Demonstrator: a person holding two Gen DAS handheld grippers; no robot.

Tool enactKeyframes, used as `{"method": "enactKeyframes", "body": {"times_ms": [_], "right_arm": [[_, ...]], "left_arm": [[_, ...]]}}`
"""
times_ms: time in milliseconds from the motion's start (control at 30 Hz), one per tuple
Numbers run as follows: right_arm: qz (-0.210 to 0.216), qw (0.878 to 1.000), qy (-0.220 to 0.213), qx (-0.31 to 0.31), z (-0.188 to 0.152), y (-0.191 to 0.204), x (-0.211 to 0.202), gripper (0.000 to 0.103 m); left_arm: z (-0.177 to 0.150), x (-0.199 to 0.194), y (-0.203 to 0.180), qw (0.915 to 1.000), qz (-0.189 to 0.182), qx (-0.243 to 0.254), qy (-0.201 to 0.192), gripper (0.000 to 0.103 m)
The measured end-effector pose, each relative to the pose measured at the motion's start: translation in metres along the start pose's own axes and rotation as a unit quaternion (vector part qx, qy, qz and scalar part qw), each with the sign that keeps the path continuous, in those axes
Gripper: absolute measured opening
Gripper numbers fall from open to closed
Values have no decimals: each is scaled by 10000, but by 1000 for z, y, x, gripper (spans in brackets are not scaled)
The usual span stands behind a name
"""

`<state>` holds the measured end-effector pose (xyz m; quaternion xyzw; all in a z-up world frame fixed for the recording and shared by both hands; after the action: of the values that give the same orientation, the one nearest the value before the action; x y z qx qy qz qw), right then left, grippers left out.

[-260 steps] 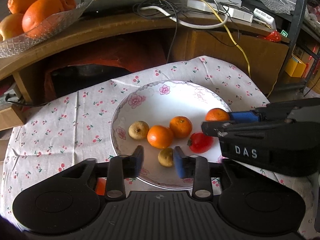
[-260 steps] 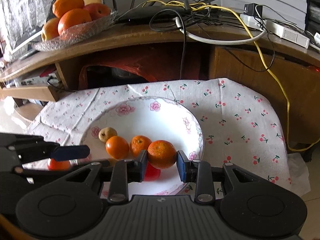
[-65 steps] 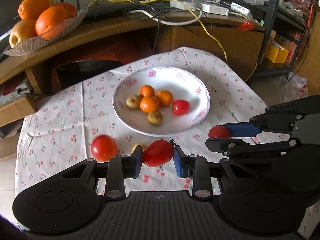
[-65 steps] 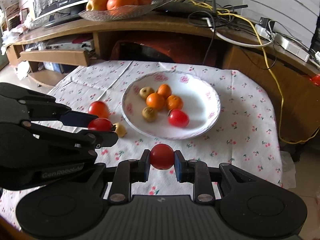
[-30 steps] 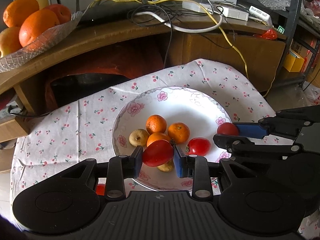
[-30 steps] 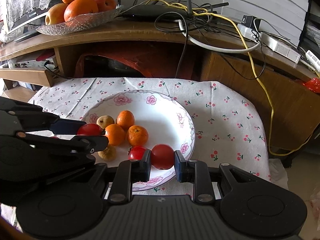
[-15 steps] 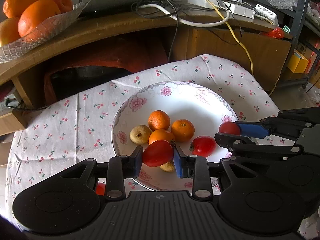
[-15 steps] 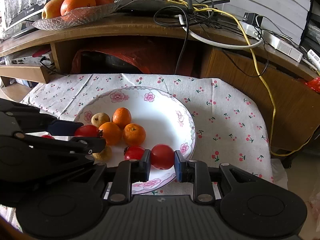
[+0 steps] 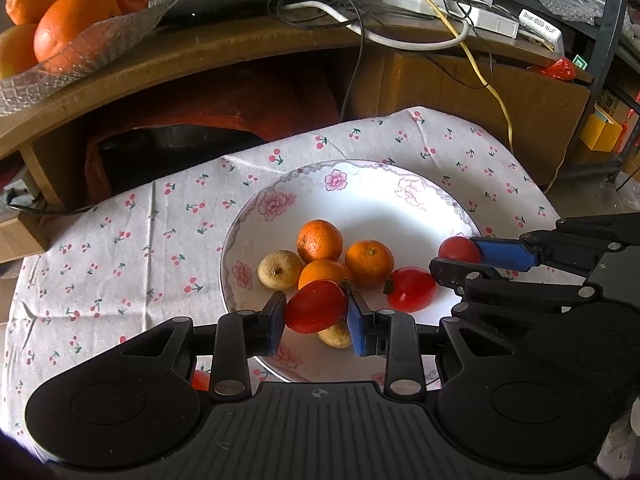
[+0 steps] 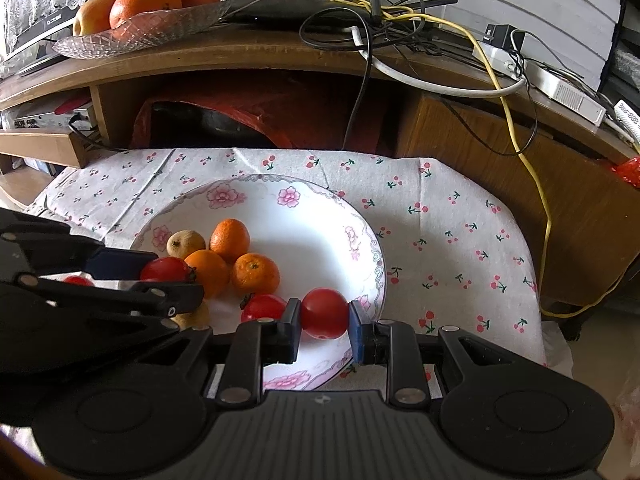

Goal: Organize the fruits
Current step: 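Lower the red tomato into the bowl with the right tool while the left tool lowers its tomato, then open the left tool to release its tomato while the right tool releases its tomato into the bowl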

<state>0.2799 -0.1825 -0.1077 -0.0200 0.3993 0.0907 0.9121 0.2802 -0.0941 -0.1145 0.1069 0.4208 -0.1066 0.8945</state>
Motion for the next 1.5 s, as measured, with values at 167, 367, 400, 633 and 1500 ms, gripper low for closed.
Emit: {"method": "enactKeyframes", "body": {"times_ms": [167, 367, 400, 633, 1500], "right_arm": [[-11, 10000, -16, 24, 5, -4, 7, 27], [136, 9995, -24, 284, 11, -10, 16, 27], [151, 9994, -44, 310, 12, -11, 17, 27], [184, 9992, -54, 352, 15, -12, 20, 28], [234, 9984, -254, 459, 25, -7, 9, 28]], "left_arm": [[2, 5, 1, 9999, -41, -100, 30, 41], [6, 9, 0, 9998, -96, -151, 17, 41], [6, 10, 0, 9998, -111, -171, 19, 42], [8, 12, -1, 9997, -116, -194, 4, 42], [13, -2, 13, 9991, 60, -402, -131, 48]]}}
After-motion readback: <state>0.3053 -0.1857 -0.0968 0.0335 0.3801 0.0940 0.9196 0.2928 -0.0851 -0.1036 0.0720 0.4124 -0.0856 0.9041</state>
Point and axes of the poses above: each gripper's, at about its wrist camera, not at the fingertips, and x roughly the way its jaws point, y to its left, z to its top, the point moved 10 cm from there along x, roughly the way its jaws point, and after that the axes turned 7 degrees about z, right-handed, at the moved point
